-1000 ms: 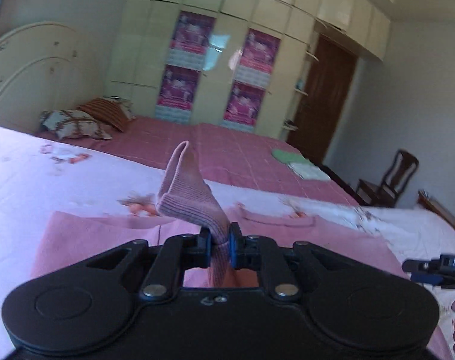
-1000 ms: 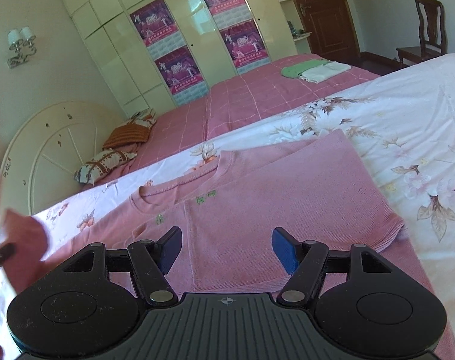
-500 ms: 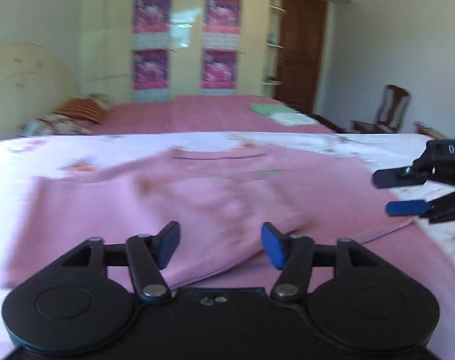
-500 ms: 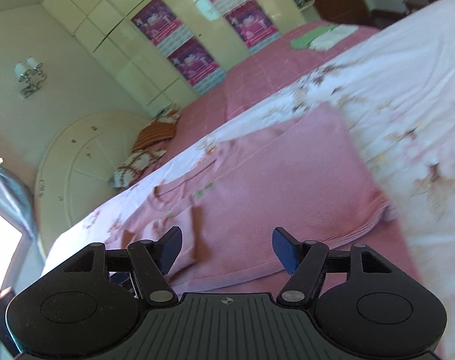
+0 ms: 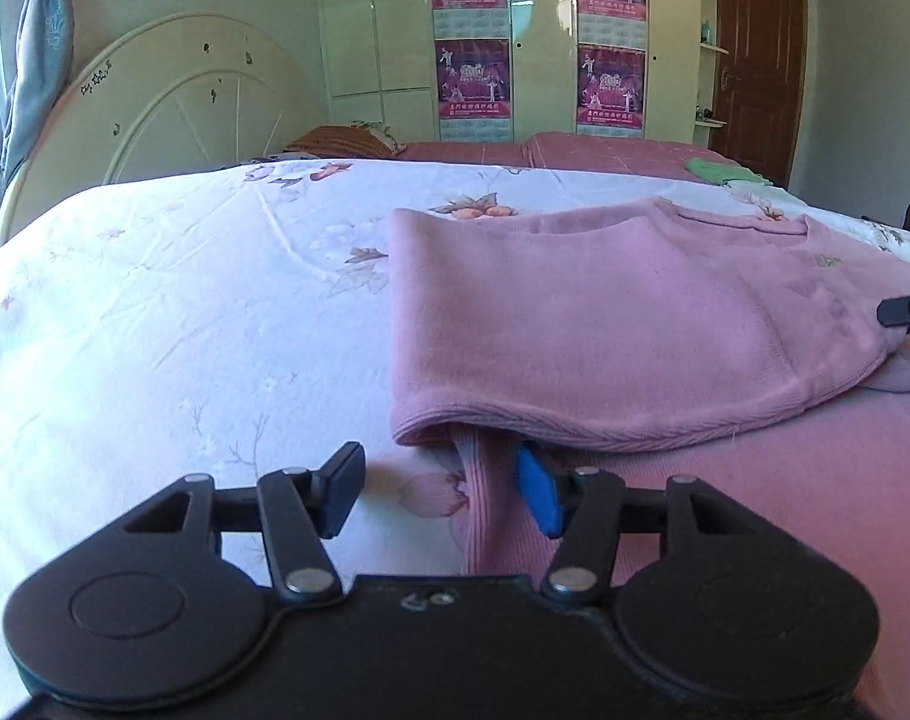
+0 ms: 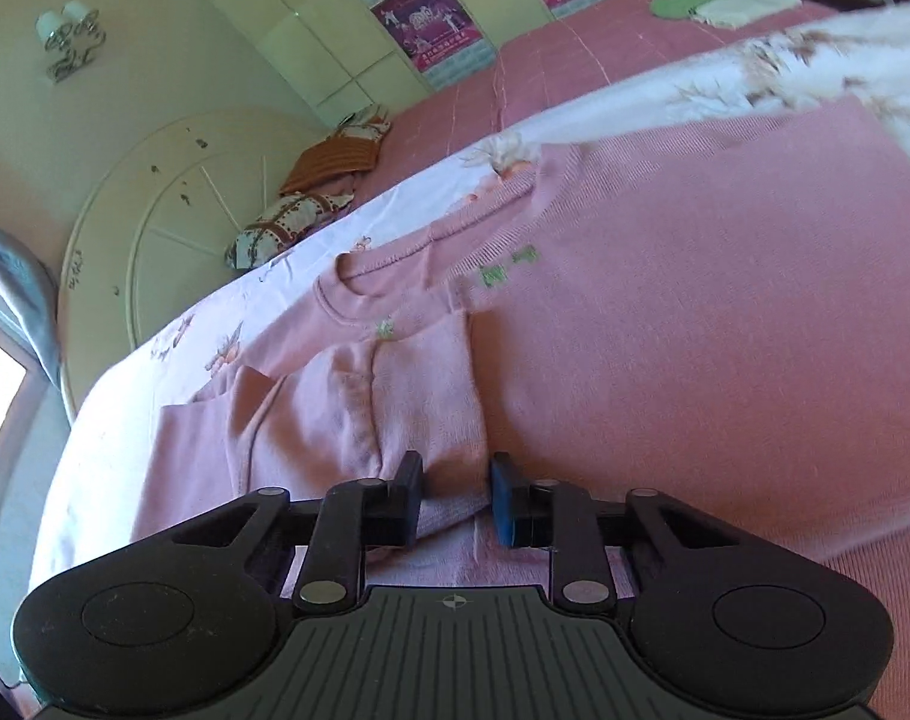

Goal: Fold small clothes

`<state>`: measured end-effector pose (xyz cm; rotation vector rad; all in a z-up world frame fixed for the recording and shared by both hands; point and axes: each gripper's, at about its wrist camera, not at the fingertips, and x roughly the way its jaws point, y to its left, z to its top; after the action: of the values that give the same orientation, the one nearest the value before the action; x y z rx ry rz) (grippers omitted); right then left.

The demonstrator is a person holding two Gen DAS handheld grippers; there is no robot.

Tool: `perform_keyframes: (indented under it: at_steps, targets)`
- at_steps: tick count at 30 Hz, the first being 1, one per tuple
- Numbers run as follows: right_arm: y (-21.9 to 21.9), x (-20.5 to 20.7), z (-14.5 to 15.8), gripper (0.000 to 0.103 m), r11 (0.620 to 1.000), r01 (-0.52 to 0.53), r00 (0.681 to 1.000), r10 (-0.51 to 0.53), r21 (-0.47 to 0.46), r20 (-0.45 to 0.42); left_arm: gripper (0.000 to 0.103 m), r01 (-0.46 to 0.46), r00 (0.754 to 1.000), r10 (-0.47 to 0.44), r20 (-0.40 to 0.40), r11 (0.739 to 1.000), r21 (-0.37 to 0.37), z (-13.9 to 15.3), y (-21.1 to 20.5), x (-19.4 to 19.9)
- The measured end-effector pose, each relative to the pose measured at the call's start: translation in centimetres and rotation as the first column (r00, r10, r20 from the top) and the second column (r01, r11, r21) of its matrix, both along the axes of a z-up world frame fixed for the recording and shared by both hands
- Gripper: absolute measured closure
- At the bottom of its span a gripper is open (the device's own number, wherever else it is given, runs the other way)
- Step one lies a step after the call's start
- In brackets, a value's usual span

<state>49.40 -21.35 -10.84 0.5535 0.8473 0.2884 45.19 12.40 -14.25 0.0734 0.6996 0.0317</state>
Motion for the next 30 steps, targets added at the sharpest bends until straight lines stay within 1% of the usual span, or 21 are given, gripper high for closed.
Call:
perform_keyframes:
  at_steps: [1,3,5,7,8,9,11,12,15,18,20,21,22,24,25,26,27,28,29,30]
  targets:
    - [0.2,-0.2,0.7,0.099,0.999,-0.007,1.0,0.008,-0.033,0.031,0.052,0.003,1.0,-0.003,0.001,1.0,0.002,0.1,0.0,0.1]
    - [0.1,-1.0,2.8,0.099,0.997,-0.005,0.994,0.013,-0.077,0.109,0.058,0.007,1.0,-0.006,0.017,1.0,-0.014,0.2,0.3,-0.2]
    - [-0.8,-2.3,5.3,0.099,0.996,0.024,0.98,-0.006,-0.088,0.198,0.061,0.006,1.0,-0.005,0.031,1.0,-0.019,0.3,0.6,-0.4]
    - [-1.7,-3.6,6.8,0.099,0.991,0.05,0.968,-0.017,-0.126,0.252,0.062,0.018,1.0,-0.017,0.019,0.999,-0.028,0.1,0.8,-0.2]
    - [-2.0,-3.9,6.7,0.099,0.988,0.056,0.967,-0.019,-0.141,0.252,0.062,0.023,1.0,-0.022,0.015,0.999,-0.032,0.0,0.9,-0.2]
    - [-2.1,-3.7,6.1,0.099,0.985,0.059,0.974,-0.021,-0.162,0.227,0.063,0.029,1.0,-0.029,0.012,0.999,-0.035,-0.1,0.9,-0.2]
    - [-2.6,-3.5,4.5,0.099,0.986,0.057,0.987,-0.032,-0.155,0.16,0.066,0.044,0.999,-0.043,0.019,0.998,-0.04,0.1,0.9,-0.1]
    - [-2.6,-3.7,3.7,0.099,0.987,0.06,0.988,-0.038,-0.148,0.147,0.066,0.049,0.999,-0.048,0.022,0.998,-0.035,0.2,0.9,0.0]
    - [-2.6,-4.4,2.9,0.099,0.986,0.067,0.988,-0.045,-0.153,0.145,0.066,0.06,0.998,-0.06,0.011,0.998,-0.036,0.2,0.9,0.5]
    - [-2.9,-3.9,2.5,0.099,0.985,0.082,0.989,-0.061,-0.151,0.136,0.066,0.067,0.998,-0.066,0.013,0.997,-0.046,0.4,1.0,0.9]
    - [-3.0,-3.8,3.4,0.099,0.985,0.084,0.985,-0.058,-0.15,0.165,0.068,0.081,0.996,-0.079,0.03,0.995,-0.062,0.6,1.0,0.7]
    - [-3.0,-3.9,3.8,0.099,0.985,0.081,0.981,-0.052,-0.149,0.187,0.067,0.083,0.996,-0.082,0.017,0.995,-0.05,0.5,0.8,1.0]
    - [-3.0,-3.8,4.6,0.099,0.985,0.076,0.978,-0.043,-0.155,0.205,0.067,0.08,0.997,-0.08,-0.001,0.996,-0.032,0.3,0.6,1.2]
    - [-2.9,-3.7,5.4,0.099,0.98,0.069,0.971,-0.023,-0.186,0.238,0.069,0.076,0.997,-0.077,-0.029,0.996,-0.036,-0.2,0.4,1.5]
    - [-2.8,-4.0,5.2,0.099,0.976,0.054,0.966,0.003,-0.212,0.259,0.069,0.076,0.996,-0.077,-0.033,0.996,-0.039,-0.2,0.4,1.6]
    - [-2.8,-3.8,4.4,0.099,0.969,0.043,0.971,0.017,-0.244,0.237,0.069,0.081,0.996,-0.082,-0.032,0.996,-0.038,-0.2,0.4,1.5]
    - [-2.9,-3.2,3.1,0.099,0.966,0.021,0.987,0.021,-0.257,0.16,0.066,0.086,0.996,-0.087,-0.03,0.996,-0.039,-0.1,0.5,1.4]
    - [-3.5,-2.7,1.8,0.099,0.976,-0.009,0.996,0.028,-0.216,0.084,0.065,0.094,0.995,-0.095,-0.022,0.995,-0.044,0.2,0.5,1.3]
    - [-4.1,-2.9,1.5,0.099,0.982,0.006,0.996,0.01,-0.188,0.085,0.061,0.105,0.994,-0.106,-0.009,0.993,-0.047,0.4,0.6,1.1]
    - [-4.5,-3.2,1.9,0.098,0.983,0.036,0.992,-0.014,-0.179,0.122,0.061,0.115,0.993,-0.115,0.004,0.992,-0.043,0.6,0.7,1.0]
